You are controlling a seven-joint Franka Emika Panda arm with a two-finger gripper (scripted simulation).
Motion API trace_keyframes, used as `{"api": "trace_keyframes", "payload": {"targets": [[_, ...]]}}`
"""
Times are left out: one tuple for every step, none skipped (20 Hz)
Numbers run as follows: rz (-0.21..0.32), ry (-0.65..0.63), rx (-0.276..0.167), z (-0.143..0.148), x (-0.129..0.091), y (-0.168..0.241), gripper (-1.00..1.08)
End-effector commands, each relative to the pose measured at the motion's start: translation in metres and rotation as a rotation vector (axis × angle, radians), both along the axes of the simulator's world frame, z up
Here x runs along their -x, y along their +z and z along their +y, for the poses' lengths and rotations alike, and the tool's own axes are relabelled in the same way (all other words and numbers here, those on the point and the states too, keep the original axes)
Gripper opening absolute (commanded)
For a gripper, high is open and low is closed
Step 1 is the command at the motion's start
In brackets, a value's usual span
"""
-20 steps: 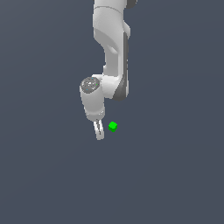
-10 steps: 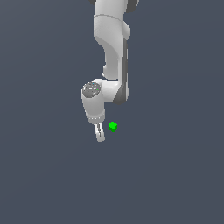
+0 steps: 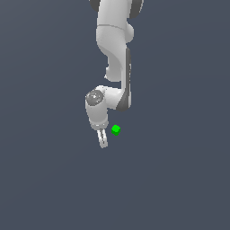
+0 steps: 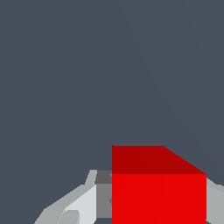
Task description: Stack the red cube on top of the green cube.
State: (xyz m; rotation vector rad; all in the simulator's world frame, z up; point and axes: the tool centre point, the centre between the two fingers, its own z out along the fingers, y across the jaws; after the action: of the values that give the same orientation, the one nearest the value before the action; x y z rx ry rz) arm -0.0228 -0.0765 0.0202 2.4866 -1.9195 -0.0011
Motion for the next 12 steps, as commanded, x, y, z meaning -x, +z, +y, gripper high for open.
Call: {"api": "trace_keyframes", "payload": {"targets": [[-0.001,0.0,0.0,0.0,-0.0003,-0.0004,-1.0],[-0.001,0.0,0.0,0.0,-0.0003,-0.0004,-1.0],[-0.001,0.0,0.0,0.0,-0.0003,-0.0004,-1.0],[-0.001,0.0,0.0,0.0,-0.0003,-0.0004,-1.0],[-0.001,0.0,0.0,0.0,-0.0003,-0.0004,-1.0],[-0.001,0.0,0.0,0.0,-0.0003,-0.0004,-1.0],[-0.001,0.0,0.0,0.0,-0.0003,-0.0004,-1.0],[-0.001,0.0,0.0,0.0,-0.0003,-0.0004,-1.0],[-0.001,0.0,0.0,0.0001,-0.0004,0.0,-1.0],[-0.001,0.0,0.0,0.0001,-0.0004,0.0003,-1.0],[-0.001,0.0,0.0,0.0001,-0.0004,0.0012,-1.0],[-0.001,0.0,0.0,0.0002,-0.0004,0.0026,-1.0]]}}
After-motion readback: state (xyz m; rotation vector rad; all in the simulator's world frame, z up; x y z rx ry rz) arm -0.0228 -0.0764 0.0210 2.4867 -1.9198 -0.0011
